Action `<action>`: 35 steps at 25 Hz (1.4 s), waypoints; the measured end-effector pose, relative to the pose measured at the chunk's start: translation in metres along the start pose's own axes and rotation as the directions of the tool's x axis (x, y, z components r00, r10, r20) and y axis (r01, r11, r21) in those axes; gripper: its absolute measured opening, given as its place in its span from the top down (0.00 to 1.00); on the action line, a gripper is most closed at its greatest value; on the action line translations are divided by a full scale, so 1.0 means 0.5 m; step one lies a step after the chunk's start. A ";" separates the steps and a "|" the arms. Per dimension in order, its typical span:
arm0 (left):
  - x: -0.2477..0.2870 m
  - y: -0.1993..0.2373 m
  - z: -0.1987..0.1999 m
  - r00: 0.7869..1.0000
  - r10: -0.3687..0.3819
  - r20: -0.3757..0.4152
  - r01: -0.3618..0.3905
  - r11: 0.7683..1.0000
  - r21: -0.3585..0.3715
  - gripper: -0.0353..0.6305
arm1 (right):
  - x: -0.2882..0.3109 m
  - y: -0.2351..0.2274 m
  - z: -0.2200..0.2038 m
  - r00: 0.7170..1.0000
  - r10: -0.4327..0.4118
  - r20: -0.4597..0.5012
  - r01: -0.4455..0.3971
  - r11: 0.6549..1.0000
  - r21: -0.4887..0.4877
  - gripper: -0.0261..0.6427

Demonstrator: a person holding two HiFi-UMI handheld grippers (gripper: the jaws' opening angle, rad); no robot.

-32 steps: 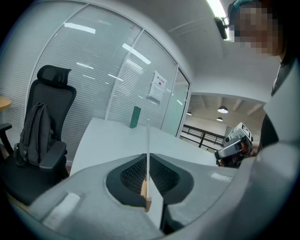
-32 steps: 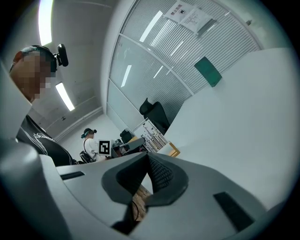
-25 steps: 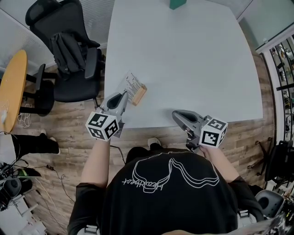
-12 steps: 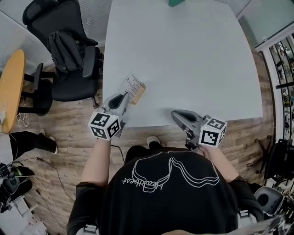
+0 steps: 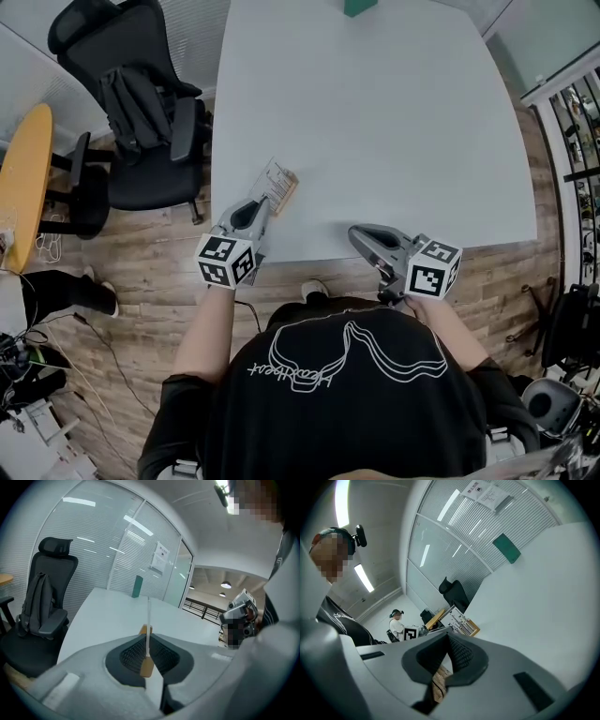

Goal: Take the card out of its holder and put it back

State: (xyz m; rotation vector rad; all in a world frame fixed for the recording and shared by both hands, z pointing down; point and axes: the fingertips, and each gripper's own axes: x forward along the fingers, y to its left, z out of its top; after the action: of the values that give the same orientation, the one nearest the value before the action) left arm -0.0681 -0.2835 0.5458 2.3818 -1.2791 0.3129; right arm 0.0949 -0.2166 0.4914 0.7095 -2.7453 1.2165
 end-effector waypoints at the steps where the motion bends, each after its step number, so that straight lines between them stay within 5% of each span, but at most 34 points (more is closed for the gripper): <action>1: -0.001 -0.001 0.001 1.000 0.000 0.003 0.000 1.000 0.000 0.91 | -0.001 0.001 0.000 1.000 -0.001 0.000 0.001 1.000 -0.001 0.95; 3: -0.002 -0.001 0.003 1.000 -0.001 0.007 0.001 1.000 -0.004 0.90 | -0.002 0.006 0.001 1.000 0.006 0.003 -0.006 1.000 -0.003 0.95; 7: -0.015 -0.001 -0.003 1.000 0.004 0.002 -0.004 0.999 -0.046 0.72 | -0.005 0.020 0.001 1.000 0.004 -0.005 -0.004 1.000 -0.011 0.95; 15: -0.153 -0.057 0.032 0.992 0.083 0.094 -0.069 0.988 -0.136 0.73 | -0.043 0.118 0.032 0.996 0.043 0.074 -0.033 0.990 -0.136 0.95; 21: -0.282 -0.234 0.073 0.988 -0.071 0.135 0.092 0.983 -0.157 0.84 | -0.092 0.258 0.008 0.992 0.105 0.064 -0.081 0.950 -0.303 0.95; 26: -0.397 -0.391 0.076 0.964 -0.194 0.184 0.230 0.951 -0.207 0.91 | -0.143 0.382 -0.045 0.983 0.175 0.062 -0.143 0.925 -0.351 0.95; 35: -0.544 -0.553 0.101 0.941 -0.262 0.214 0.276 0.961 -0.037 0.92 | -0.218 0.515 -0.140 0.958 0.271 0.096 -0.235 0.930 -0.281 0.95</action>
State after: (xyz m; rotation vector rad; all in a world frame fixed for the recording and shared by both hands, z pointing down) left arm 0.0123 0.0301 0.3265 2.5432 -1.0091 -0.0609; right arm 0.0720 0.0256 0.3370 0.4324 -3.1075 0.8283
